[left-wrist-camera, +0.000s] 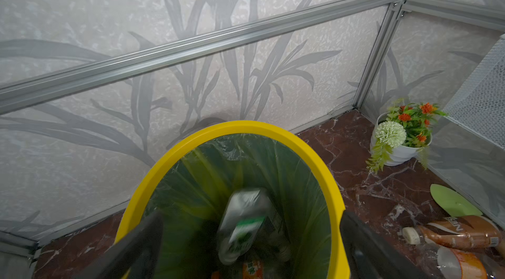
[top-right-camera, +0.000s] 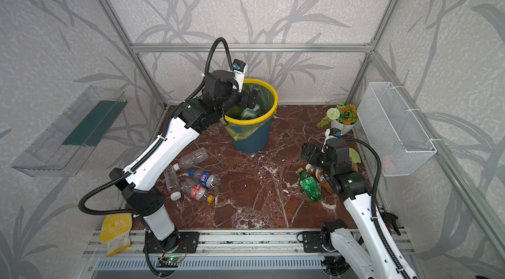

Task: Throw the plastic bottles in the bin
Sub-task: Throw the plastic bottle into the trash bin, then pick up the plastic bottle from the middle-right of the table.

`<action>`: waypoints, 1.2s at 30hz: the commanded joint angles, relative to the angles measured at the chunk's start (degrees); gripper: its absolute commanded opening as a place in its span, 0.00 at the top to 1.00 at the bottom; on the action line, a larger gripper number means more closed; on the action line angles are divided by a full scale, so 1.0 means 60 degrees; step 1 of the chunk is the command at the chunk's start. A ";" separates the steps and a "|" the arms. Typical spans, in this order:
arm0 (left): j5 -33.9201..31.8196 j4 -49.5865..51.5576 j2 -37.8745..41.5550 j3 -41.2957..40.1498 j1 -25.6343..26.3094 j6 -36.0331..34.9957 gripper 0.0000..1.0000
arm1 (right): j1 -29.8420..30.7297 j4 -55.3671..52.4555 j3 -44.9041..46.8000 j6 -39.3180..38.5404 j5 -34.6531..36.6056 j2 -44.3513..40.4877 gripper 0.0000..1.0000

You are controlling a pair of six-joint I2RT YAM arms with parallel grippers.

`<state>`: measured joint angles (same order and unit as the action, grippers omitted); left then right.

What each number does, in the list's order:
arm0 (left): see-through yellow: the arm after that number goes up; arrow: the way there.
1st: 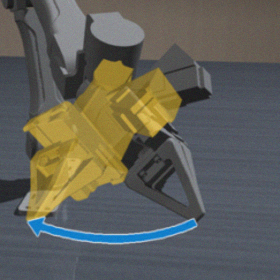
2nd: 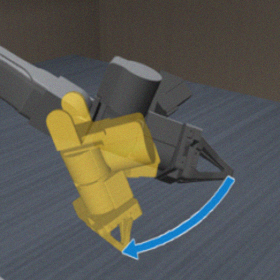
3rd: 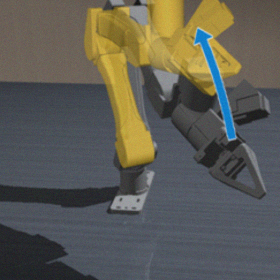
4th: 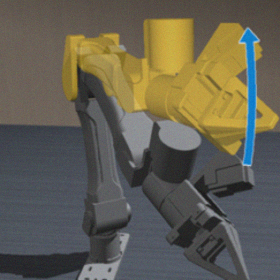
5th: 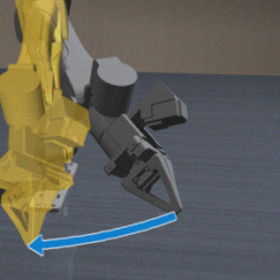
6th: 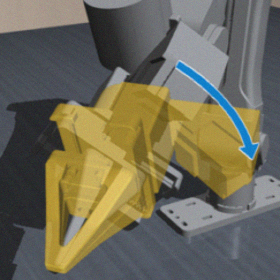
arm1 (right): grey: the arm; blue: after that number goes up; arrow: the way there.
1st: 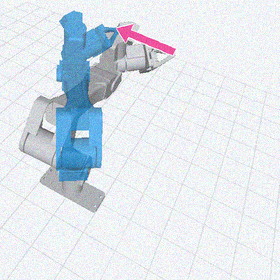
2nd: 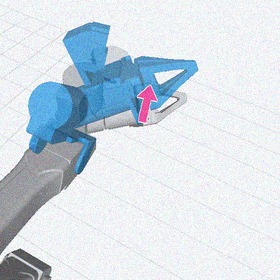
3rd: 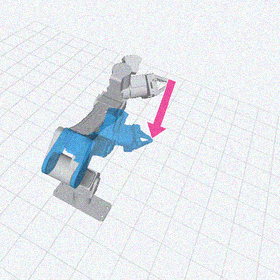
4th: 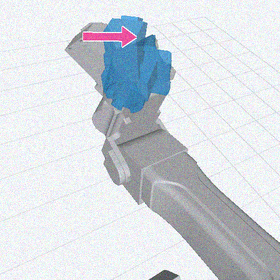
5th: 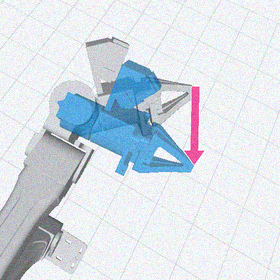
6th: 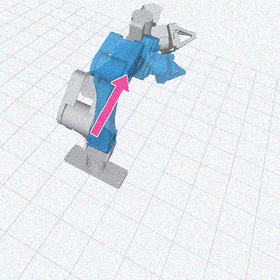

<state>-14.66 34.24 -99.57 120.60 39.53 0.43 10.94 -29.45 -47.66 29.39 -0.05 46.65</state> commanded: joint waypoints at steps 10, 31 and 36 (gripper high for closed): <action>-0.2209 -0.1538 0.7142 -0.6677 -0.0348 -0.0650 0.01 | 0.0067 -0.3003 -0.0495 -0.1110 0.0498 0.1536 0.05; -0.1407 -0.1074 0.8155 -1.1914 -0.1148 0.2376 0.02 | 0.1224 -0.3141 0.0581 0.0427 0.1445 0.3828 0.06; -0.1148 -0.1297 0.8096 -1.2173 -0.1284 0.2539 0.03 | 0.1224 -0.2845 0.0906 0.0591 0.1342 0.4102 0.06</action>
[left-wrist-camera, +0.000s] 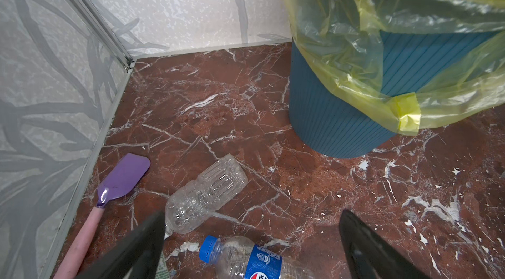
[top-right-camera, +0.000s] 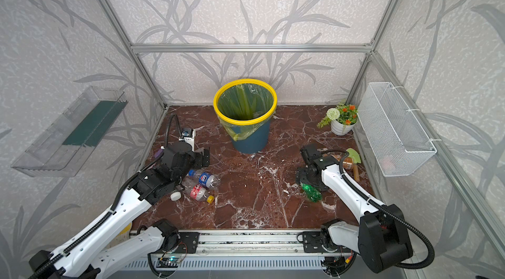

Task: Throw the plastic bottles in the bin
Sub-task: Pick up the plastic bottle from the middle-right of the table.

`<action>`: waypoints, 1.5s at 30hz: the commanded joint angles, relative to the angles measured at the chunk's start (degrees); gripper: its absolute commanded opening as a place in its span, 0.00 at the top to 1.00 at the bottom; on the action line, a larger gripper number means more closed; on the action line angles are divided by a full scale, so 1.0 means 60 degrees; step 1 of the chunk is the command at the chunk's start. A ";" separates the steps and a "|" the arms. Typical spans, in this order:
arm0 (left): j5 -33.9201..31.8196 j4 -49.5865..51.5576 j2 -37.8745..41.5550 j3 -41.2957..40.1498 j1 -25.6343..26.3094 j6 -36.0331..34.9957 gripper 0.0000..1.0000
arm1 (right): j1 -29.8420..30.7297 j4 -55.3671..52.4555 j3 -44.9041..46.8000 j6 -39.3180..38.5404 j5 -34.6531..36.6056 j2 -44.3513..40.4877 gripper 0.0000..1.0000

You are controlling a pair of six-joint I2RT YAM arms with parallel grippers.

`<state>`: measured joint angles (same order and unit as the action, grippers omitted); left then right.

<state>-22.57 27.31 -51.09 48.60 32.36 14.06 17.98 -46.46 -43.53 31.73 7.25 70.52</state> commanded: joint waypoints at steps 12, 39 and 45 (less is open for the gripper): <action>0.0458 -0.0287 -0.0047 -0.0541 -0.0169 0.0409 0.03 | 0.0413 0.0659 0.0451 0.0264 0.0052 0.0976 0.10; 0.0522 -0.0229 -0.0095 -0.0547 -0.0193 0.0329 0.05 | 0.2655 0.1492 -0.0555 -0.0967 0.1967 -0.2785 0.35; 0.0506 0.0022 0.0015 -0.0381 -0.0209 0.0423 0.06 | 0.3971 0.4271 -0.1543 -0.3296 0.3025 -0.4533 0.35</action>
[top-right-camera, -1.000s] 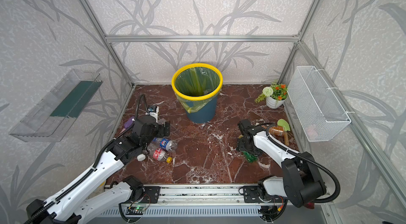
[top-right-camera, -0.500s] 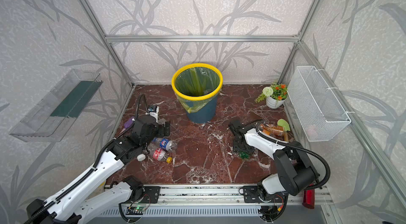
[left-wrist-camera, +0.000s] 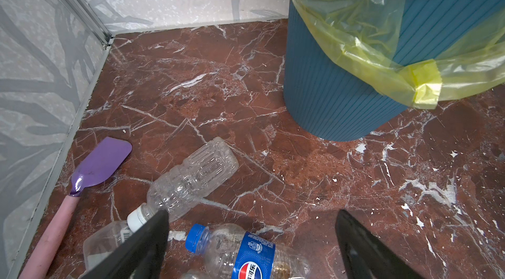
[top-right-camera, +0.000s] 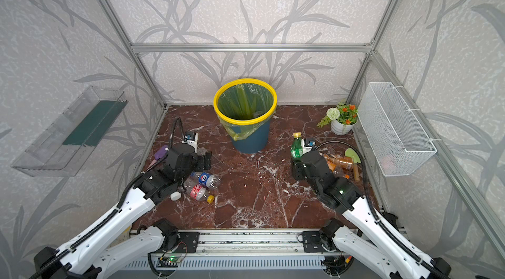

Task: Throw the plastic bottles in the bin
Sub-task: Pick up the plastic bottle from the middle-right of the table, then throw the plastic bottle into the trash bin.

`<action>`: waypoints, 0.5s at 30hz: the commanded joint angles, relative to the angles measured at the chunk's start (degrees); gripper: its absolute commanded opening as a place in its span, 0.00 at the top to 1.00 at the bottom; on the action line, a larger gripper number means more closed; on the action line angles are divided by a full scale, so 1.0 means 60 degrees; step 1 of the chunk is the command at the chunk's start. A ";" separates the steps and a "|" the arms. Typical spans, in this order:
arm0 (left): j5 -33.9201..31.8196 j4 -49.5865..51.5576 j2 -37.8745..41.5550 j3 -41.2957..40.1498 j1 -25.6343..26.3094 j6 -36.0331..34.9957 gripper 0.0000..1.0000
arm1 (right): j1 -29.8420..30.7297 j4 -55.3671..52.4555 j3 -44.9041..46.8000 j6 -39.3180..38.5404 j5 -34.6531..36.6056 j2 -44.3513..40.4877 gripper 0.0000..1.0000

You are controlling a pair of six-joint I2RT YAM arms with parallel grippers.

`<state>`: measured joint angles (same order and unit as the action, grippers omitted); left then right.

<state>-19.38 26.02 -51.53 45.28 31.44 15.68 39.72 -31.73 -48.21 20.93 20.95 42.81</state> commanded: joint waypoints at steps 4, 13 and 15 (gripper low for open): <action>0.0231 0.0250 0.0192 0.0165 -0.0050 0.0232 0.08 | 0.0363 0.3846 -0.3099 -0.2514 -0.0377 0.2165 0.34; 0.0839 0.1323 0.0822 0.0705 -0.0046 -0.0179 0.08 | -0.0637 0.0837 -1.0798 -0.1884 -0.2842 0.8709 0.01; 0.0663 0.1106 0.1131 0.0391 -0.0048 -0.0180 0.08 | -0.0702 0.2050 -0.9381 -0.2146 -0.2132 0.7866 0.01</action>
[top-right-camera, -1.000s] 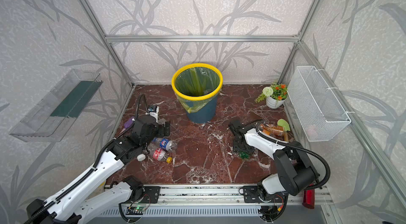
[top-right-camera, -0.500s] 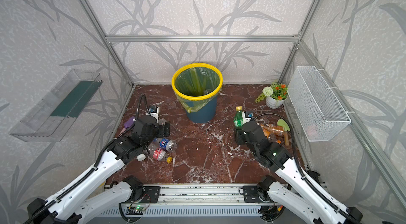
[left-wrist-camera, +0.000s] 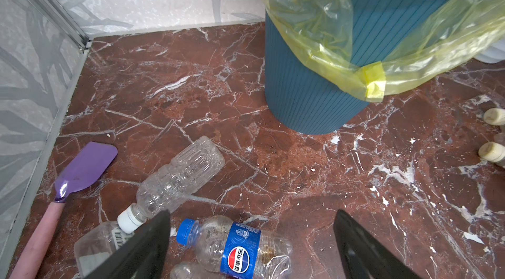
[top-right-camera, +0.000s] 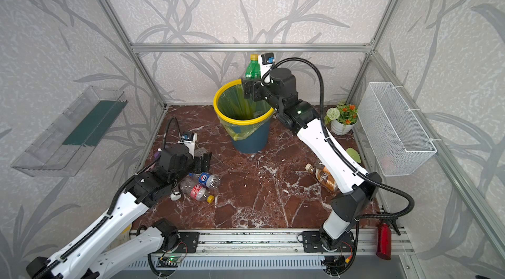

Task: Throw the plastic bottles in the bin
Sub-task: Throw the plastic bottle into the trash bin, then pick up the plastic bottle from the bottom-left of the table.

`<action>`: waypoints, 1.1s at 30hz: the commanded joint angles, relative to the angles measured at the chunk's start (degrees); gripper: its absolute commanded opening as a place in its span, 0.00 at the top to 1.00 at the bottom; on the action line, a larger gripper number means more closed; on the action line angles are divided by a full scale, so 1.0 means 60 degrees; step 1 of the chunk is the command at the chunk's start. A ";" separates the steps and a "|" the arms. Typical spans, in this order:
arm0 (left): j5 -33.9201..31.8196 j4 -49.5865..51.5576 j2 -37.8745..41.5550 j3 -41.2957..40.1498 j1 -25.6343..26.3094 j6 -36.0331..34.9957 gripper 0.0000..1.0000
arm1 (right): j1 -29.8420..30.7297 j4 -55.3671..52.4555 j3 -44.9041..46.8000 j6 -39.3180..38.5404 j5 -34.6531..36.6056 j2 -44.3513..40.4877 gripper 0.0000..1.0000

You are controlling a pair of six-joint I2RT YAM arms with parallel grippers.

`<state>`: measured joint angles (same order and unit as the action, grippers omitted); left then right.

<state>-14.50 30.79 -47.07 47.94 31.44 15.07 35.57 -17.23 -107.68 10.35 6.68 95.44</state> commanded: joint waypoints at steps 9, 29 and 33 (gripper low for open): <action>0.1392 0.1210 -0.0367 0.0618 -0.0041 -0.1293 0.07 | -0.0689 -0.0792 0.4067 -0.0520 0.1388 -0.4727 0.01; 0.1544 0.5647 -0.2222 -0.0025 0.0422 -0.9479 0.14 | -0.2018 -0.0454 1.0119 0.1958 -0.0466 -0.6477 0.00; 0.1617 0.5882 -0.1921 -0.0230 0.0501 -0.9967 0.14 | -0.2018 0.0410 1.0865 0.2455 -0.0736 -0.6361 0.00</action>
<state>-2.55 61.95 -60.34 47.16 34.11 -36.69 23.62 -19.35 -44.73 22.52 4.51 56.42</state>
